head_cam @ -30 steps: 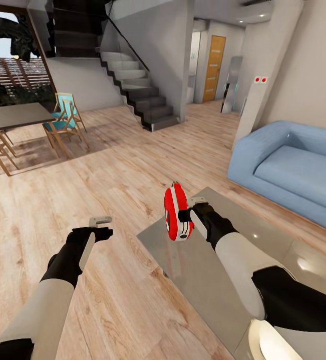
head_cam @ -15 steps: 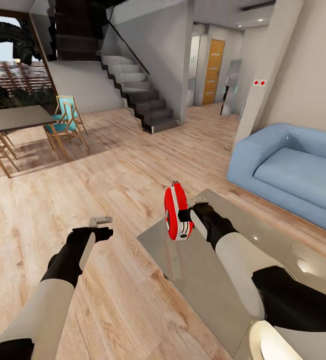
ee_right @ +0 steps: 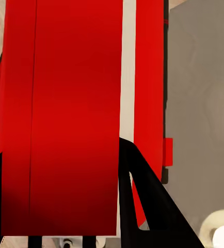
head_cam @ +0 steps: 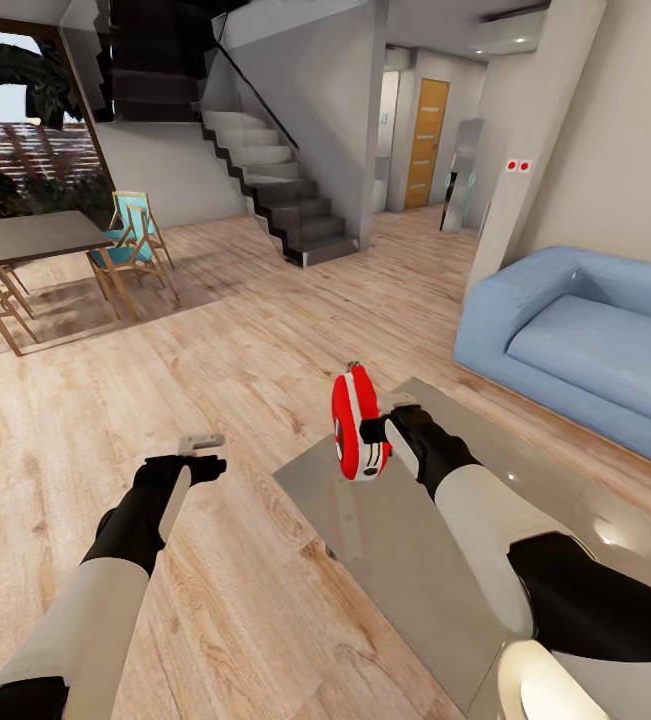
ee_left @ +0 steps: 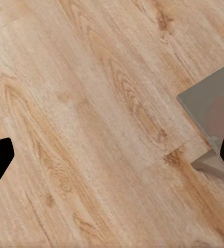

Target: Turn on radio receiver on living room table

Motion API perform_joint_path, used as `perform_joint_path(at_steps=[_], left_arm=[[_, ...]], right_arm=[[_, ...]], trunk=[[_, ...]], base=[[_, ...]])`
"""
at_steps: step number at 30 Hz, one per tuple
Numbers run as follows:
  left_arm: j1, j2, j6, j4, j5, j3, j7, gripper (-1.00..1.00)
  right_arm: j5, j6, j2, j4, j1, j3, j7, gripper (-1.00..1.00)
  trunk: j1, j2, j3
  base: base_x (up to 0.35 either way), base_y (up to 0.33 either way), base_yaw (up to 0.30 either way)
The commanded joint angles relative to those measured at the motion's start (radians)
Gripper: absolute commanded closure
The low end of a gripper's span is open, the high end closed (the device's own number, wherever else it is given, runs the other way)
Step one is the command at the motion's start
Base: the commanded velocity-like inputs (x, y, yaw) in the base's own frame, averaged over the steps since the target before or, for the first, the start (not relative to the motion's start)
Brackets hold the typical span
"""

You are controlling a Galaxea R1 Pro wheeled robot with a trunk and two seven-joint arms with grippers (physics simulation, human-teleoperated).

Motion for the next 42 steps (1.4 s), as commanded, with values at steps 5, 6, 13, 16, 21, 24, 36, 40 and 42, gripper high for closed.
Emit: perform_joint_path(at_steps=[5,6,13,16,21,24,36,40,42], left_arm=[[0.0,-0.006,-0.002,-0.006,0.0,-0.004,-0.013,-1.0],[0.0,-0.007,-0.003,-0.007,0.0,-0.005,-0.021,-1.0],[0.0,-0.03,-0.008,-0.009,0.0,-0.017,-0.249,-1.0],[0.0,-0.034,-0.008,-0.009,0.0,-0.019,-0.324,-1.0],[0.0,-0.036,-0.009,-0.009,0.0,-0.022,-0.523,-1.0],[0.0,-0.037,-0.009,-0.01,0.0,-0.024,-0.609,-1.0],[0.0,-0.02,-0.002,-0.155,0.0,-0.035,-0.863,-1.0],[0.0,-0.018,0.0,-0.197,0.0,-0.035,-0.869,-1.0],[0.0,-0.018,0.002,-0.217,0.0,-0.035,-0.87,-1.0]], right_arm=[[-0.003,0.005,-0.056,-0.001,0.0,-0.001,0.161,1.0],[-0.003,0.005,-0.062,-0.001,0.0,-0.001,0.183,1.0],[-0.002,0.008,-0.143,-0.003,0.0,-0.001,0.454,1.0],[-0.001,0.009,-0.153,-0.004,0.0,-0.001,0.531,1.0],[0.0,0.057,-0.207,-0.068,0.0,0.001,0.699,1.0],[0.0,0.126,-0.221,-0.165,0.0,0.003,0.773,1.0],[0.001,0.157,-0.224,-0.198,0.0,0.038,0.948,1.0],[0.001,0.157,-0.224,-0.197,0.003,0.042,0.955,1.0],[0.001,0.157,-0.224,-0.196,0.004,0.044,0.955,1.0]], trunk=[[0.0,0.0,0.0],[0.0,0.0,0.0],[0.0,0.0,0.0],[0.0,0.0,0.0],[0.0,0.0,0.0],[0.0,0.0,0.0],[0.0,0.0,0.0],[0.0,0.0,0.0],[0.0,0.0,0.0]], base=[[0.0,0.0,0.0],[0.0,0.0,0.0],[0.0,0.0,0.0],[0.0,0.0,0.0],[0.0,0.0,0.0],[0.0,0.0,0.0],[0.0,0.0,0.0],[0.0,0.0,0.0],[0.0,0.0,0.0]])
